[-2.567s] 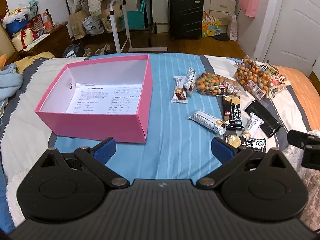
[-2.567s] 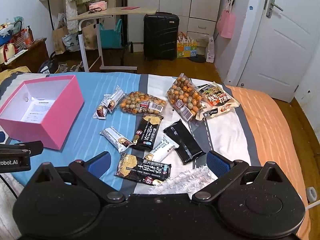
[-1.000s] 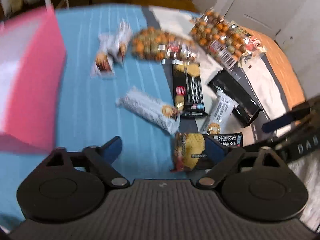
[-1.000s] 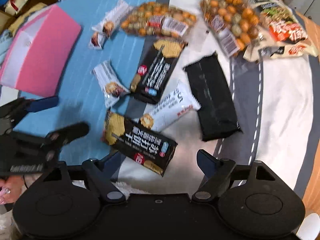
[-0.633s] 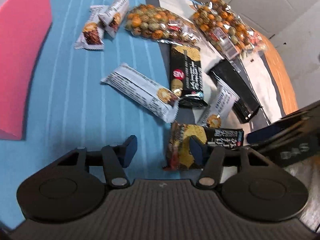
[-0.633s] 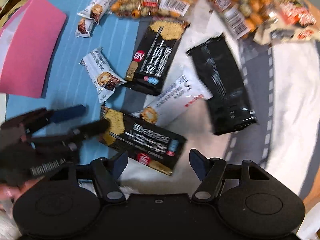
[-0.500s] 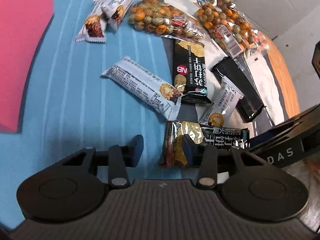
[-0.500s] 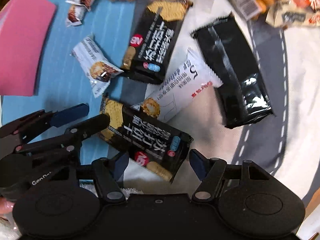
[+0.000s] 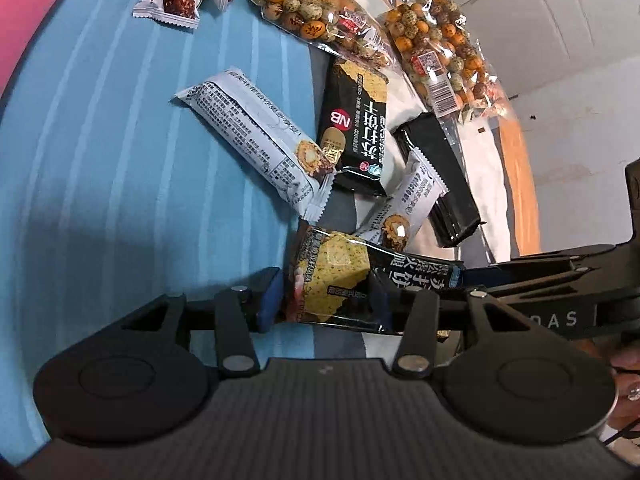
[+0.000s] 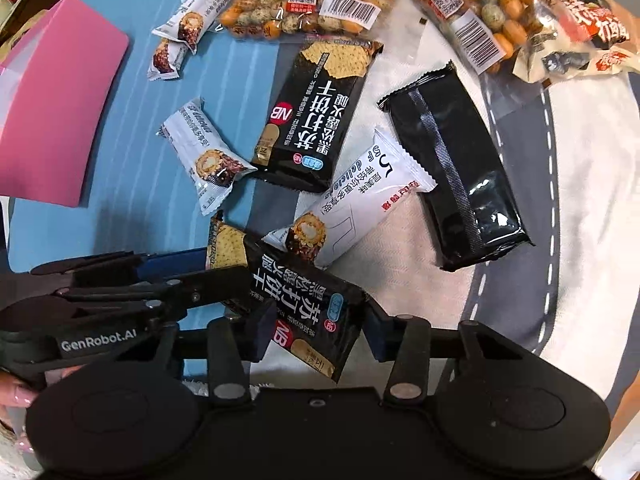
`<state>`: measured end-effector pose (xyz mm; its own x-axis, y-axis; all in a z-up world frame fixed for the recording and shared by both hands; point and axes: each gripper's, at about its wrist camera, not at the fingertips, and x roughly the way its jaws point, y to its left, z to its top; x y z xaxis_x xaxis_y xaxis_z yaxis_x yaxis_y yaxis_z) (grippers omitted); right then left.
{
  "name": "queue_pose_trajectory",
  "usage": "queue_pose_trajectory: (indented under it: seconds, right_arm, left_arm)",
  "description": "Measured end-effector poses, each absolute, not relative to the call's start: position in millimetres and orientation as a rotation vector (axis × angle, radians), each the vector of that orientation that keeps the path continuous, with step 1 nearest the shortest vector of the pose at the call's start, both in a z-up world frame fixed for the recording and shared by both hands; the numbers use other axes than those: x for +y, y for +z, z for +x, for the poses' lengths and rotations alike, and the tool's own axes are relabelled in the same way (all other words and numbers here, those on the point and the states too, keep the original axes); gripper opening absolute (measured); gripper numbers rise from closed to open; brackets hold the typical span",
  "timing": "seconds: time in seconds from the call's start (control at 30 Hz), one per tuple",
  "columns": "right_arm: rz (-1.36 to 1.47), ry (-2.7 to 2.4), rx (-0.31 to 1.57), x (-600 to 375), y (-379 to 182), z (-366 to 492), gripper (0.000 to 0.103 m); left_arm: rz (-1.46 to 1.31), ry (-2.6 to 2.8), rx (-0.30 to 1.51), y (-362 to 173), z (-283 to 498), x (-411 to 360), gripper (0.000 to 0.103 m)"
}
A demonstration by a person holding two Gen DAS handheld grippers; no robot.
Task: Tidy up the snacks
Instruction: 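Reach the left tool to the black NB cracker pack and grasp it, then lift the cracker pack with the left tool and carry it over the pink box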
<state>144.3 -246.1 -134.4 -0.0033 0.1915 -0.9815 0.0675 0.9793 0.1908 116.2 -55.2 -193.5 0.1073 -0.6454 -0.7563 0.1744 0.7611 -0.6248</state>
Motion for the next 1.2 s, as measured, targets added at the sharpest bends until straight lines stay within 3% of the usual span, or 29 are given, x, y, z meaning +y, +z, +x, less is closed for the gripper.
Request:
queue_pose_trajectory:
  seconds: [0.43, 1.2]
  right_arm:
    - [0.256, 0.143, 1.469, -258.2, -106.1, 131.7, 0.049]
    - [0.303, 0.342, 1.252, -205.1, -7.2, 128.7, 0.044]
  left_arm:
    - [-0.468, -0.670, 1.279, -172.7, 106.3, -46.4, 0.050]
    - [-0.215, -0.600, 1.031, -52.6, 75.3, 11.6, 0.050]
